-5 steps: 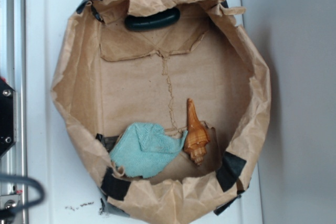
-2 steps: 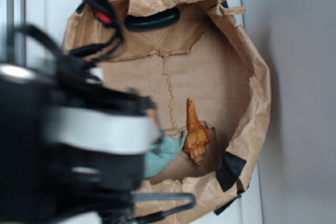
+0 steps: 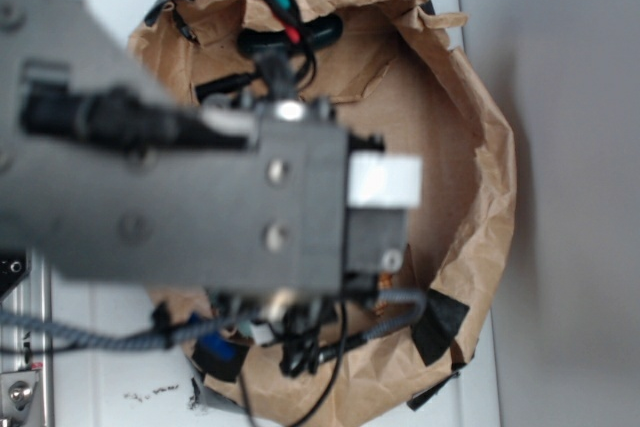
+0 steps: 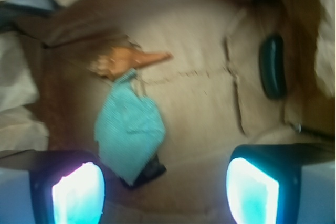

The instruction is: Grab the plastic pickle.

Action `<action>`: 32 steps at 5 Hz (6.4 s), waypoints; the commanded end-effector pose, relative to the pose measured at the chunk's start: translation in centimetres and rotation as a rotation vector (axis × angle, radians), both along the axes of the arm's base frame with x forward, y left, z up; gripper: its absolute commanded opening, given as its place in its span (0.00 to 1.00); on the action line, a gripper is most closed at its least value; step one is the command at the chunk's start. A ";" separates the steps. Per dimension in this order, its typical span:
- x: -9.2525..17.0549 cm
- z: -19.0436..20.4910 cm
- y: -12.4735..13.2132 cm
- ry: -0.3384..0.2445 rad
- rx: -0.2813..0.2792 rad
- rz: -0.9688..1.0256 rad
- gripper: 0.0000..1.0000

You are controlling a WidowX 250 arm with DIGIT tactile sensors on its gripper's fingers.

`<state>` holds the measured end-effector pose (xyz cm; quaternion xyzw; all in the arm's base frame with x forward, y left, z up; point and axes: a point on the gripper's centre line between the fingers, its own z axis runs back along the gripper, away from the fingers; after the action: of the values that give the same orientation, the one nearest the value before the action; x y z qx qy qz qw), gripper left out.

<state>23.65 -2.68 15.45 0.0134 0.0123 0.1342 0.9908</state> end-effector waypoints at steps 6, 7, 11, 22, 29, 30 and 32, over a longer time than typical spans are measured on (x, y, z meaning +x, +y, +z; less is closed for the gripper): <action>4.9 -3.6 6.1 -0.113 0.014 -0.035 1.00; 6.0 -4.7 7.2 -0.114 0.056 0.000 1.00; 4.1 -5.4 10.5 -0.090 0.177 0.003 1.00; 5.0 -8.7 12.2 -0.061 0.016 -0.258 1.00; 5.6 -8.1 11.1 -0.076 -0.009 -0.229 1.00; 3.8 -5.9 11.2 -0.036 -0.083 -0.272 1.00; 1.8 -7.0 11.9 -0.053 -0.057 -0.311 1.00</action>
<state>25.15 7.94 6.38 -0.0291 0.0208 -0.0272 0.9990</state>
